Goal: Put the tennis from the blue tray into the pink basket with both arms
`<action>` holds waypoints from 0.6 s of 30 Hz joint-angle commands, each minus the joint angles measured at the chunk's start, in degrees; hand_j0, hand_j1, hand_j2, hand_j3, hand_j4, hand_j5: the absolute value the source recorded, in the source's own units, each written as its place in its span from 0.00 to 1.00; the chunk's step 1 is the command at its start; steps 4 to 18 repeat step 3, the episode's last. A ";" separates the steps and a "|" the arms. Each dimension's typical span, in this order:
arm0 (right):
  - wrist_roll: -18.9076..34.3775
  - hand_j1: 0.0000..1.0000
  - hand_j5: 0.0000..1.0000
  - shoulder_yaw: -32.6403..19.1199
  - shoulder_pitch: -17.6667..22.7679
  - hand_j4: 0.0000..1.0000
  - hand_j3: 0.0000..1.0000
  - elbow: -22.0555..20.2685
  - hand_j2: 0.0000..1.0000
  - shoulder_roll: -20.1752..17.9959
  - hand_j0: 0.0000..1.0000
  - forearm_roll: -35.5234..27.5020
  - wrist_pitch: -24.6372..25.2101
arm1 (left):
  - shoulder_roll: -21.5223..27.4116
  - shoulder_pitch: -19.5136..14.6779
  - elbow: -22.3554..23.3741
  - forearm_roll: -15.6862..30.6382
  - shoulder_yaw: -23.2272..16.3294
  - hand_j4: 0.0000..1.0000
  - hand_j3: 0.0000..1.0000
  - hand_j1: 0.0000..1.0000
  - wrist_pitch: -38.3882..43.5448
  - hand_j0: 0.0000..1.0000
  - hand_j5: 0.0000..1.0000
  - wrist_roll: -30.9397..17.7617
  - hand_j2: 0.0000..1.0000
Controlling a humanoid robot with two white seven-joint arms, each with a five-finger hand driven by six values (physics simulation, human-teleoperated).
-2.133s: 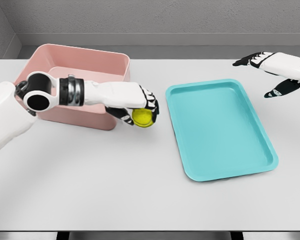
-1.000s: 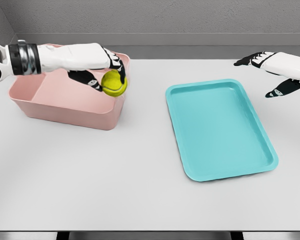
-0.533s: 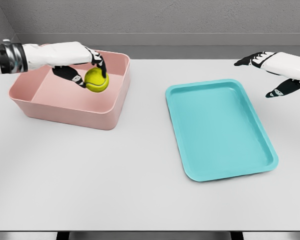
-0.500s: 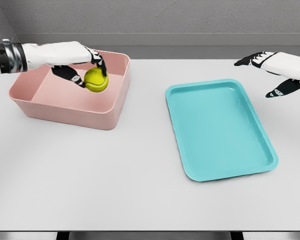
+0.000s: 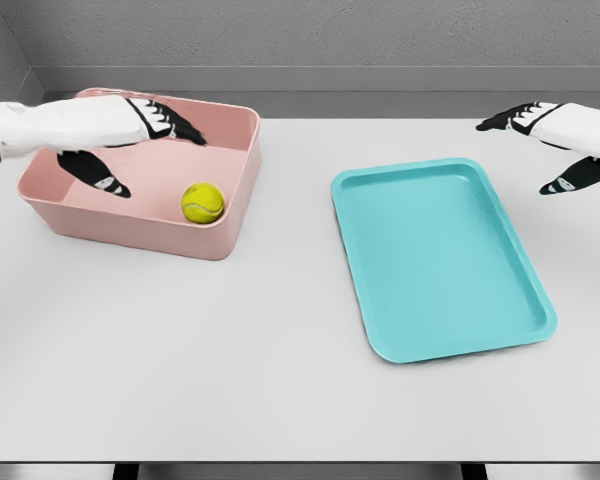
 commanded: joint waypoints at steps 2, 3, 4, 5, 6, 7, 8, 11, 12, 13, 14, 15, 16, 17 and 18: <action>-0.03 1.00 1.00 -0.06 0.00 1.00 1.00 -0.02 1.00 -0.12 1.00 -0.38 0.12 | 3.66 2.19 -2.20 1.03 2.99 1.00 1.00 1.00 0.18 1.00 1.00 0.03 1.00; -0.03 1.00 1.00 -0.06 0.00 1.00 1.00 -0.02 1.00 -0.12 1.00 -0.38 0.12 | 3.66 2.72 -2.20 1.03 3.17 1.00 1.00 1.00 0.18 1.00 1.00 0.03 1.00; -0.03 1.00 1.00 -0.06 0.00 1.00 1.00 -0.02 1.00 -0.12 1.00 -0.38 0.12 | 3.66 2.72 -2.20 1.03 3.17 1.00 1.00 1.00 0.18 1.00 1.00 0.03 1.00; -0.03 1.00 1.00 -0.06 0.00 1.00 1.00 -0.02 1.00 -0.12 1.00 -0.38 0.12 | 3.66 2.72 -2.20 1.03 3.17 1.00 1.00 1.00 0.18 1.00 1.00 0.03 1.00; -0.03 1.00 1.00 -0.06 0.00 1.00 1.00 -0.02 1.00 -0.12 1.00 -0.38 0.12 | 3.66 2.72 -2.20 1.03 3.17 1.00 1.00 1.00 0.18 1.00 1.00 0.03 1.00; -0.03 1.00 1.00 -0.06 0.00 1.00 1.00 -0.02 1.00 -0.12 1.00 -0.38 0.12 | 3.66 2.72 -2.20 1.03 3.17 1.00 1.00 1.00 0.18 1.00 1.00 0.03 1.00; -0.03 1.00 1.00 -0.06 0.00 1.00 1.00 -0.02 1.00 -0.12 1.00 -0.38 0.12 | 3.66 2.72 -2.20 1.03 3.17 1.00 1.00 1.00 0.18 1.00 1.00 0.03 1.00; -0.03 1.00 1.00 -0.06 0.00 1.00 1.00 -0.02 1.00 -0.12 1.00 -0.38 0.12 | 3.66 2.72 -2.20 1.03 3.17 1.00 1.00 1.00 0.18 1.00 1.00 0.03 1.00; -0.03 1.00 1.00 -0.06 0.00 1.00 1.00 -0.02 1.00 -0.12 1.00 -0.38 0.12 | 3.66 2.72 -2.20 1.03 3.17 1.00 1.00 1.00 0.18 1.00 1.00 0.03 1.00; -0.03 1.00 1.00 -0.06 0.00 1.00 1.00 -0.02 1.00 -0.12 1.00 -0.38 0.12 | 3.66 2.72 -2.20 1.03 3.17 1.00 1.00 1.00 0.18 1.00 1.00 0.03 1.00; -0.03 1.00 1.00 -0.06 0.00 1.00 1.00 -0.02 1.00 -0.12 1.00 -0.38 0.12 | 3.66 2.72 -2.20 1.03 3.17 1.00 1.00 1.00 0.18 1.00 1.00 0.03 1.00; -0.03 1.00 1.00 -0.06 0.00 1.00 1.00 -0.02 1.00 -0.12 1.00 -0.38 0.12 | 3.66 2.72 -2.20 1.03 3.17 1.00 1.00 1.00 0.18 1.00 1.00 0.03 1.00; -0.03 1.00 1.00 -0.06 0.00 1.00 1.00 -0.02 1.00 -0.12 1.00 -0.38 0.12 | 3.66 2.72 -2.20 1.03 3.17 1.00 1.00 1.00 0.18 1.00 1.00 0.03 1.00; -0.03 1.00 1.00 -0.06 0.00 1.00 1.00 -0.02 1.00 -0.12 1.00 -0.38 0.12 | 3.66 2.72 -2.20 1.03 3.17 1.00 1.00 1.00 0.18 1.00 1.00 0.03 1.00; -0.03 1.00 1.00 -0.06 0.00 1.00 1.00 -0.02 1.00 -0.12 1.00 -0.38 0.12 | 3.66 2.72 -2.20 1.03 3.17 1.00 1.00 1.00 0.18 1.00 1.00 0.03 1.00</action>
